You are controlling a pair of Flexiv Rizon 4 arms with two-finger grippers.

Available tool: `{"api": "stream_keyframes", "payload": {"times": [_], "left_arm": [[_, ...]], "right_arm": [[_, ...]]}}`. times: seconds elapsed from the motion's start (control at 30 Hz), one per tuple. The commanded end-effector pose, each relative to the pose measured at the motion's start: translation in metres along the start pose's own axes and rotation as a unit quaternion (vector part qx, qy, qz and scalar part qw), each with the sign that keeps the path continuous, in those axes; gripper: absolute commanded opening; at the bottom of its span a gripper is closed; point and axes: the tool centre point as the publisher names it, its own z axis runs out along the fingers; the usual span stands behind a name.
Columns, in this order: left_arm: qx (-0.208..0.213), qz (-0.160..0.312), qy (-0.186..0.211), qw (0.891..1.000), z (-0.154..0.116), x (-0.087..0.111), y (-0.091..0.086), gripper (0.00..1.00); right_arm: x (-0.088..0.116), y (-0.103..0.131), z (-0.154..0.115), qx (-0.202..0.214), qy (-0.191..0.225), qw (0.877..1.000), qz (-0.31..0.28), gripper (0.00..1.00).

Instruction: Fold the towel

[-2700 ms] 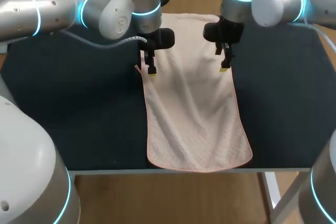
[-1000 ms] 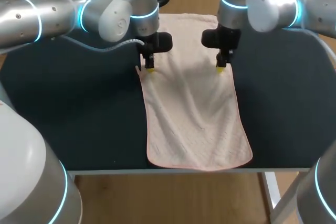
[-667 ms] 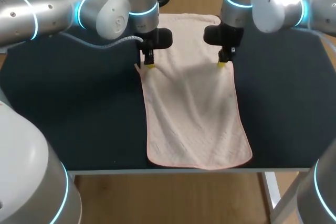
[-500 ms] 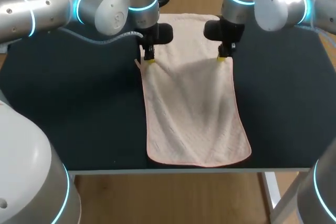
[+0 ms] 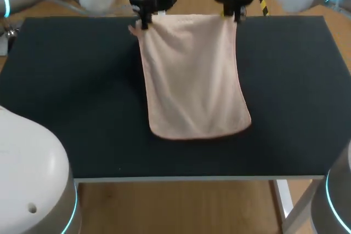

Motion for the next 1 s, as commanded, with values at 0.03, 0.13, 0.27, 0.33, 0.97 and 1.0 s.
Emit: {"api": "stream_keyframes", "payload": {"times": [0.03, 0.13, 0.27, 0.33, 0.97, 1.0], "left_arm": [[-0.014, 0.004, -0.021, 1.0, -0.074, -0.027, 0.005, 0.0], [-0.023, 0.01, -0.05, 0.998, -0.09, -0.05, 0.002, 0.0], [-0.019, 0.015, -0.093, 0.995, -0.117, -0.075, -0.001, 0.0], [-0.022, 0.02, -0.111, 0.993, -0.129, -0.087, -0.001, 0.0], [-0.026, 0.052, -0.184, 0.981, -0.193, -0.101, 0.0, 0.0], [-0.023, 0.058, -0.174, 0.983, -0.188, -0.091, -0.002, 0.0]], "right_arm": [[-0.027, 0.007, -0.058, -0.004, -0.03, 0.999, -0.015, 0.0], [-0.051, 0.015, -0.078, -0.011, -0.068, 0.997, -0.025, 0.0], [-0.08, 0.024, -0.1, -0.022, -0.114, 0.993, -0.034, 0.0], [-0.093, 0.029, -0.112, -0.027, -0.135, 0.99, -0.037, 0.0], [-0.107, 0.05, -0.185, -0.038, -0.232, 0.97, -0.06, 0.0], [-0.099, 0.048, -0.181, -0.036, -0.222, 0.972, -0.06, 0.0]]}}
